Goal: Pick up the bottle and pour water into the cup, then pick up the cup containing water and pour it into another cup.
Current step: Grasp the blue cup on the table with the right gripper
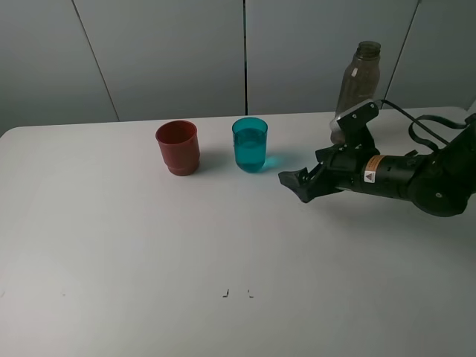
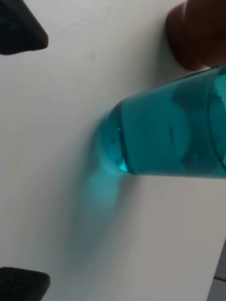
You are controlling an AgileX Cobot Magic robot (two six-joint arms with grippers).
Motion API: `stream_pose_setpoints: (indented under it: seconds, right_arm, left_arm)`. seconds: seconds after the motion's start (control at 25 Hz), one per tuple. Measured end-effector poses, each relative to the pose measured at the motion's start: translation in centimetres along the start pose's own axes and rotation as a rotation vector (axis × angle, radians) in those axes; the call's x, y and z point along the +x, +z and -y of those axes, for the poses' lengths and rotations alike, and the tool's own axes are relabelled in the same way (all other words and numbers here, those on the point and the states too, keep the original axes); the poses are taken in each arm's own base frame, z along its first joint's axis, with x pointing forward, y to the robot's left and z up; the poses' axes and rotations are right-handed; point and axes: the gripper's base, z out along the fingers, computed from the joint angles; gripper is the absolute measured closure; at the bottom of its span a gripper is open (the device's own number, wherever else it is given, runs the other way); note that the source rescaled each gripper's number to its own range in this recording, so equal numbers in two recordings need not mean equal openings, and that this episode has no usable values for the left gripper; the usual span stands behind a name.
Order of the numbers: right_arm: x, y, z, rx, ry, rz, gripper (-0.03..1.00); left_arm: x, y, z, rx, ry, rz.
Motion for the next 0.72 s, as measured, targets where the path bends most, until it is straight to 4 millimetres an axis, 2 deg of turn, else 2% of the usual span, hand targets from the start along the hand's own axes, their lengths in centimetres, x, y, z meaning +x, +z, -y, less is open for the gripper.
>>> stream_pose_setpoints:
  seconds: [0.2, 0.48, 0.72]
  right_arm:
    - [-0.3, 2.1, 0.4, -0.017, -0.015, 0.035, 0.03]
    - [-0.7, 5.3, -0.4, -0.07, -0.075, 0.058, 0.03]
    - [-1.6, 6.9, -0.6, -0.071, -0.087, 0.085, 0.03]
  left_arm:
    - [0.0, 0.0, 0.0, 0.0, 0.0, 0.0]
    - [0.0, 0.0, 0.0, 0.0, 0.0, 0.0]
    - [0.0, 0.0, 0.0, 0.0, 0.0, 0.0]
